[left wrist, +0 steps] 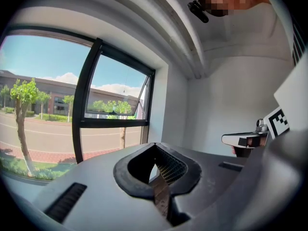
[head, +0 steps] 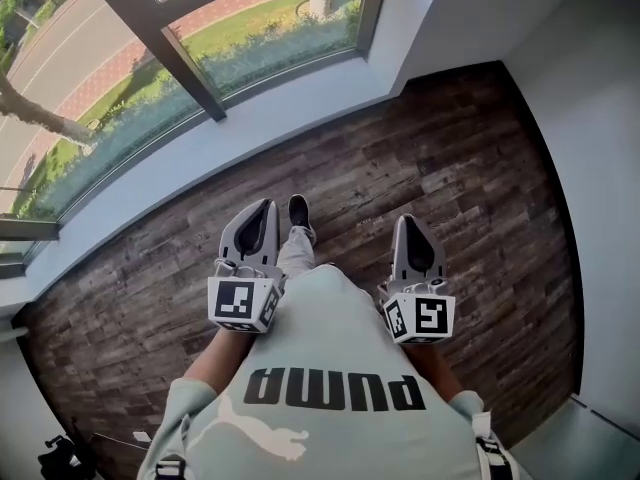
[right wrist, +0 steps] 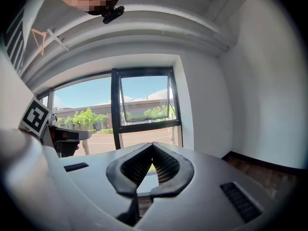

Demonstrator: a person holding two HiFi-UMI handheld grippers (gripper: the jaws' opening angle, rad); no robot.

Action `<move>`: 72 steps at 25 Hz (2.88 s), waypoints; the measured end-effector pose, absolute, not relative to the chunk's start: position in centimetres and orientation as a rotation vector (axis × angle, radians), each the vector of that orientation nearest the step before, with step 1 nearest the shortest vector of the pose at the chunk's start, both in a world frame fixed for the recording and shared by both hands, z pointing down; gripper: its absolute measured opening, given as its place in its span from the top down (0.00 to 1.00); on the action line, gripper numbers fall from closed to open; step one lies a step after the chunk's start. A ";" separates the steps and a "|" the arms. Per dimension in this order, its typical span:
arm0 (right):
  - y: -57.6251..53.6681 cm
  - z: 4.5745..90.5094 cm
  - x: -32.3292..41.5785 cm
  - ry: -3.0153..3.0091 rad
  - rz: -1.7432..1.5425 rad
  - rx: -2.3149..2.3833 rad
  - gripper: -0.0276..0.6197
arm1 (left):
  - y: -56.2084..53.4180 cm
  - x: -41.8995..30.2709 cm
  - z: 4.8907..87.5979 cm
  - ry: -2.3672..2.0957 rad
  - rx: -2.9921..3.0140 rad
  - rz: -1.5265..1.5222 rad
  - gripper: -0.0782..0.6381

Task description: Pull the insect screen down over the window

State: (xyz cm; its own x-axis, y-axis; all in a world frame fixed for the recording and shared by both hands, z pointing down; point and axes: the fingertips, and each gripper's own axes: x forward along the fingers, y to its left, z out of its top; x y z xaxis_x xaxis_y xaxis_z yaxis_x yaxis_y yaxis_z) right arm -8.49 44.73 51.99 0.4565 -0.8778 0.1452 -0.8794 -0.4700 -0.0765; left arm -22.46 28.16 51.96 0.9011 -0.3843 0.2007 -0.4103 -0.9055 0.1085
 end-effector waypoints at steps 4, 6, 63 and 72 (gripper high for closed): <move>41.5 52.7 -5.5 -1.552 0.276 2.674 0.95 | 24.3 -18.4 52.7 -0.557 2.923 0.247 0.87; 38.7 52.7 -3.6 -1.530 0.290 2.664 0.95 | 21.5 -16.3 52.9 -0.547 2.918 0.239 0.87; -26.8 17.9 43.4 -1.757 -0.984 1.812 0.94 | -36.6 12.8 24.2 -1.727 3.248 0.588 0.55; -29.5 0.4 43.8 -1.287 -1.344 1.761 0.76 | -41.9 11.2 7.1 -2.299 3.308 1.023 0.41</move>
